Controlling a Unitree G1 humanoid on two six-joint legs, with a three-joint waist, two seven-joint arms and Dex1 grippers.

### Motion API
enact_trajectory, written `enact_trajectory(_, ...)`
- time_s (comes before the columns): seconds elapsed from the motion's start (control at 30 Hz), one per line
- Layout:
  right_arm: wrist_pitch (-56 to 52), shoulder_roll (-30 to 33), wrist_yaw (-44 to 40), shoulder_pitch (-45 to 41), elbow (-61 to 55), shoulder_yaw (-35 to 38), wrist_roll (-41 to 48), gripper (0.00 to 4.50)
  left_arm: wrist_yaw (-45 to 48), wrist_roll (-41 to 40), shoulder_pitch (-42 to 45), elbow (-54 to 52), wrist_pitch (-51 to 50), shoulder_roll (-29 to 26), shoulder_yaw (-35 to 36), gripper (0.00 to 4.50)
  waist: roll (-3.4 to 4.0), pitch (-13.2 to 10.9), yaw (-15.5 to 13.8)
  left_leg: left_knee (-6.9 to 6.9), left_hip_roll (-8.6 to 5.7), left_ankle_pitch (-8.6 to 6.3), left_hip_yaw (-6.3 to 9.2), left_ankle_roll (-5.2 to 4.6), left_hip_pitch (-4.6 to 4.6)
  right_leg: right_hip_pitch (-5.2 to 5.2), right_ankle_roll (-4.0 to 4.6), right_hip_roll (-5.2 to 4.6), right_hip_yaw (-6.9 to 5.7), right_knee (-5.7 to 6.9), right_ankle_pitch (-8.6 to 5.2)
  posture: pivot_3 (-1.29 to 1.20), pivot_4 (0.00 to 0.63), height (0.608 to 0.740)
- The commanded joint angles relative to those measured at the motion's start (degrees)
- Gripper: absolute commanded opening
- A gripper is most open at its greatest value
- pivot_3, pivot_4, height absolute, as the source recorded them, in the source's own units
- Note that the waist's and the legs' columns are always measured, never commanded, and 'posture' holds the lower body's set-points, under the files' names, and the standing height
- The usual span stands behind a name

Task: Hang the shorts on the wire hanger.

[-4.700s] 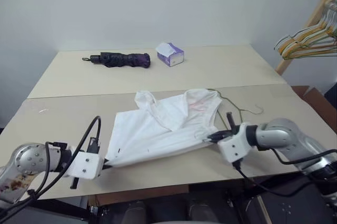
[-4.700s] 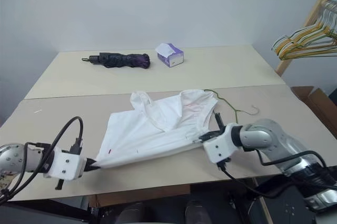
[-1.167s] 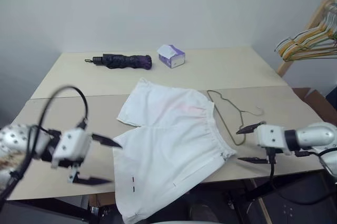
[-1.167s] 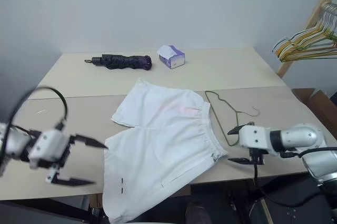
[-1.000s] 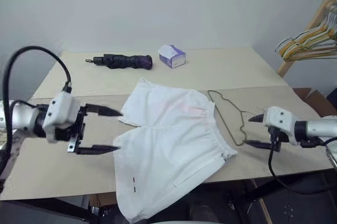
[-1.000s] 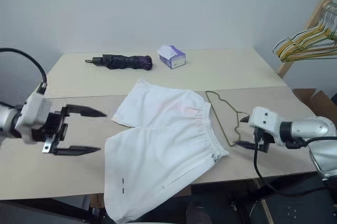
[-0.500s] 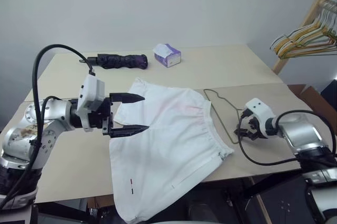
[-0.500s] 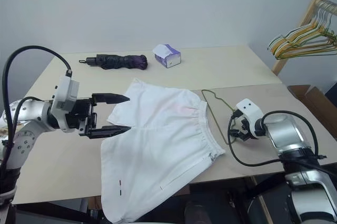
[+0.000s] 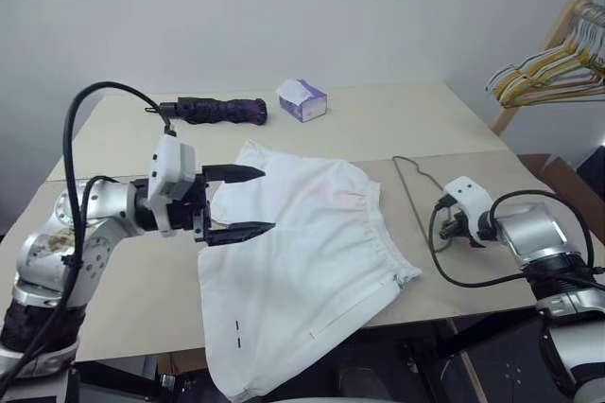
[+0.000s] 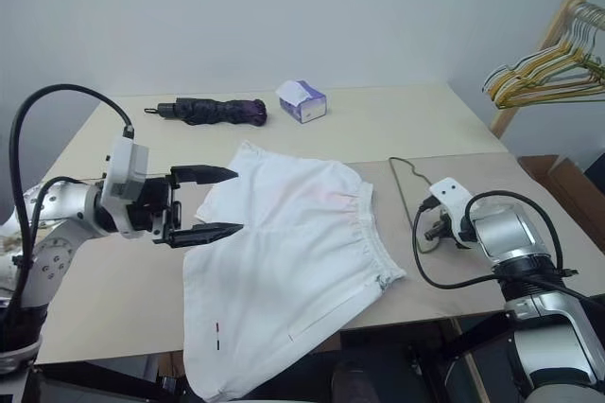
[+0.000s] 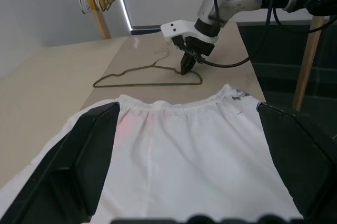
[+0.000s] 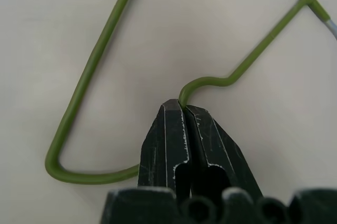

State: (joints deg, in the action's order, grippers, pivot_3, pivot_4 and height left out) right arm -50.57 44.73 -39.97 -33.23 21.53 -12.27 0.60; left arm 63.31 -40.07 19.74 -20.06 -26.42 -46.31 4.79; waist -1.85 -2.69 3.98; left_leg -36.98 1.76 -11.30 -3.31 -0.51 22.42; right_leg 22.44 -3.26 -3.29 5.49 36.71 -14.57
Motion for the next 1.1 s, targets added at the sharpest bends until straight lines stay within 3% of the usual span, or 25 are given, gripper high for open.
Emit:
enact_trajectory(0.03,8.81,2.47,4.63,-0.63,-0.74,2.72,-3.68,0.04,-1.89,2.91,3.0,1.89,2.3,2.23,-0.78,4.5,0.01,0.0,0.04,0.0,0.0,0.0,0.0,0.0,-0.01,0.0,-0.01,0.0,0.01,0.0,0.0,-0.04,0.0,0.74)
enact_trajectory(0.3,63.86,9.17,19.91,1.27,1.85,-1.95,-19.2,0.04,-10.03,7.22,13.95,12.15,1.46,9.88,-1.14,4.5,0.01,-0.01,1.24,0.0,-0.03,0.0,-0.01,0.0,0.19,0.23,-0.15,0.01,0.04,0.02,0.06,-0.07,0.0,0.74)
enact_trajectory(0.4,78.79,9.38,26.66,-1.31,7.35,-3.95,-25.79,0.04,-9.58,7.36,17.96,17.2,-0.27,9.84,-0.82,4.5,-0.01,0.0,2.6,0.0,-0.02,0.0,0.01,0.0,0.12,0.15,-0.16,0.05,0.05,0.02,0.07,-0.08,0.0,0.74)
enact_trajectory(0.5,91.4,11.53,39.13,-6.56,11.78,-8.57,-39.38,0.04,-6.21,6.01,21.36,21.79,-3.06,8.51,-0.62,4.5,0.01,0.0,3.85,0.0,-0.07,0.0,0.01,0.0,0.08,0.11,-0.17,-0.01,0.11,0.01,0.08,-0.08,0.0,0.74)
enact_trajectory(0.63,98.61,11.92,54.33,-13.62,15.78,-14.02,-53.9,0.04,-3.55,10.27,23.42,25.18,0.06,8.09,-3.31,4.5,0.01,-0.01,5.32,0.01,-0.08,0.01,0.03,0.0,0.19,0.25,-0.17,-0.03,0.16,0.03,0.1,-0.09,0.0,0.74)
enact_trajectory(0.73,101.43,10.83,60.53,-17.04,17.29,-16.14,-58.87,0.04,3.91,13.27,25.29,29.0,-0.74,6.13,-8.51,4.5,0.0,-0.01,5.93,0.01,-0.08,0.01,0.09,0.0,0.18,0.21,0.02,-0.03,0.15,0.03,0.21,-0.09,0.0,0.74)
enact_trajectory(0.9,104.16,9.82,66.06,-21.71,17.52,-18.97,-64.67,0.04,8.96,18.38,26.38,33.21,0.43,6.28,-14.49,4.5,0.0,-0.01,6.53,0.01,-0.11,0.01,0.14,-0.01,0.14,0.15,0.05,-0.04,0.16,0.03,0.23,-0.09,0.0,0.74)
enact_trajectory(1.1,104.96,8.79,66.13,-23.54,18.45,-19.64,-65.2,0.04,11.59,22.34,26.58,34.4,0.4,7.85,-18.46,4.5,0.0,-0.01,6.58,0.0,-0.1,0.02,0.23,-0.02,0.14,0.14,0.09,-0.03,0.16,0.05,0.26,-0.11,0.0,0.74)
